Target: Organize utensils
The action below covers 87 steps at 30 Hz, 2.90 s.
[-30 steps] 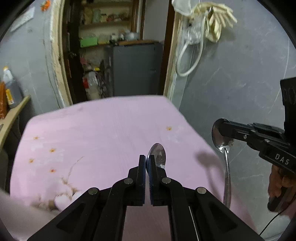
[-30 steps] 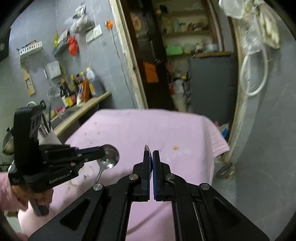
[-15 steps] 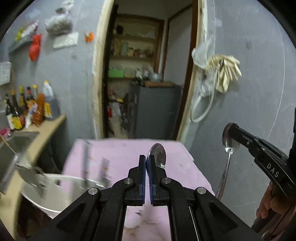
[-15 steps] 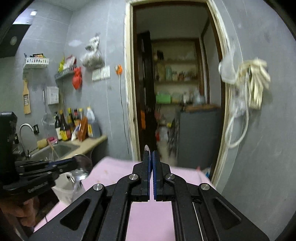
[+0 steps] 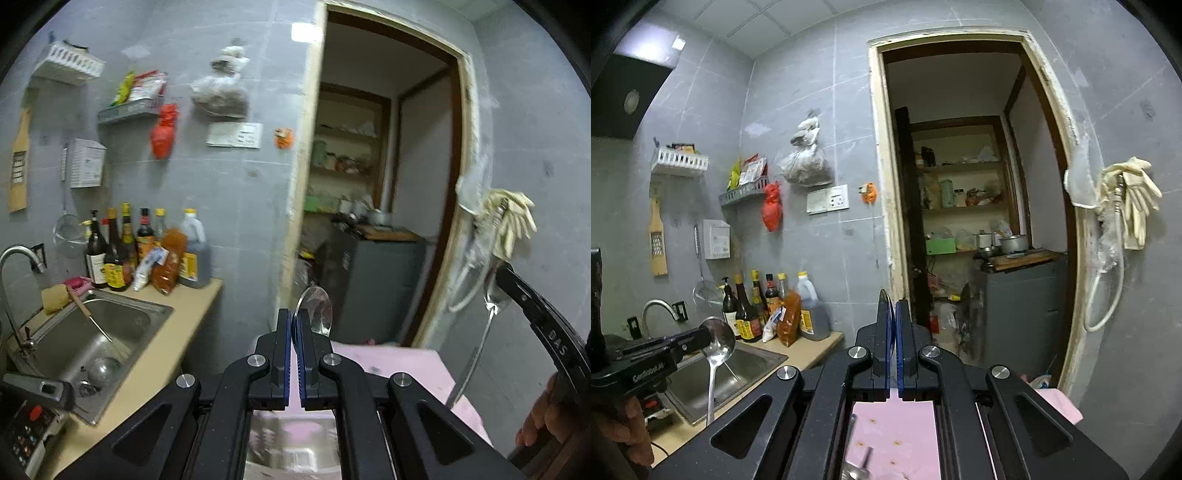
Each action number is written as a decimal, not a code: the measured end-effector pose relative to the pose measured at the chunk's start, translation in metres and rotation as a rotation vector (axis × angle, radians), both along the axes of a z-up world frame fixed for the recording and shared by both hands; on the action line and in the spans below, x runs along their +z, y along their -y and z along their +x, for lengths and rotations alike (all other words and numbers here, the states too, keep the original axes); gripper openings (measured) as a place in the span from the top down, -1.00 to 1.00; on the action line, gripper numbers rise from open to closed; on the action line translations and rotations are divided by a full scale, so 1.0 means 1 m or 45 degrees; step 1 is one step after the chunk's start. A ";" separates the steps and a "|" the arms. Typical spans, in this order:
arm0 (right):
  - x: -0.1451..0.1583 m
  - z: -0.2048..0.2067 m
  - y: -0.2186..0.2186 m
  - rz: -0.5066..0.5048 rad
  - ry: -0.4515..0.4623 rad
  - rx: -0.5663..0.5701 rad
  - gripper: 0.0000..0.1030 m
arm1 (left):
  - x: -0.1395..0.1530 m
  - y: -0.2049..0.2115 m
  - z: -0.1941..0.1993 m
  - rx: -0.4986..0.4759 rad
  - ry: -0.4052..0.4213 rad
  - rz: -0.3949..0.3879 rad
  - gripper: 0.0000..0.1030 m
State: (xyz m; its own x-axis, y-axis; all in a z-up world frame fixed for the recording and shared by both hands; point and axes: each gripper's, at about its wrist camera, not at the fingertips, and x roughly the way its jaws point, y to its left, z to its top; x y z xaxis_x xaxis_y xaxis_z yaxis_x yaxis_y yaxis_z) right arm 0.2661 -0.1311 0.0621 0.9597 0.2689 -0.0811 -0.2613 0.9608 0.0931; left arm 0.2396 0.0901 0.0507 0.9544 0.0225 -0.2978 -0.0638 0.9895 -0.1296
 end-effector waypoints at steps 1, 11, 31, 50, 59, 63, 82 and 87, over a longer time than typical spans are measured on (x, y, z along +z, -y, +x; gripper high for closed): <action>-0.006 0.002 -0.008 -0.020 -0.001 -0.003 0.95 | -0.004 -0.009 0.005 0.019 0.010 -0.002 0.94; -0.055 0.011 -0.038 -0.142 -0.061 -0.039 0.95 | -0.043 -0.050 0.035 0.140 0.087 0.071 0.94; -0.093 0.005 -0.060 -0.275 -0.161 0.003 0.95 | -0.100 -0.021 0.022 0.097 0.216 0.251 0.92; -0.070 -0.039 0.004 -0.045 -0.254 -0.035 -0.19 | -0.085 -0.020 -0.013 -0.081 0.005 0.052 0.26; -0.047 -0.091 0.059 0.002 -0.255 -0.076 -0.76 | -0.051 -0.004 -0.066 -0.100 -0.007 -0.011 -0.57; -0.042 -0.117 0.078 -0.009 -0.252 -0.090 -0.94 | -0.045 0.012 -0.099 -0.085 -0.003 -0.005 -0.87; -0.048 -0.234 0.123 -0.062 -0.297 -0.065 -0.97 | -0.054 0.061 -0.217 -0.064 -0.104 0.031 -0.97; -0.052 -0.253 0.134 -0.071 -0.308 -0.068 -0.97 | -0.060 0.066 -0.238 -0.063 -0.130 0.001 -0.97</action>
State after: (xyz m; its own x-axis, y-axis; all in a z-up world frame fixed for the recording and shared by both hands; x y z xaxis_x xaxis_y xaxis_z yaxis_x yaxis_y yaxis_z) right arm 0.0136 -0.2647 0.0098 0.9234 0.2067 -0.3233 -0.1862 0.9781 0.0935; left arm 0.0020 0.0241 -0.0093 0.9189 -0.0239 -0.3938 -0.0274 0.9919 -0.1242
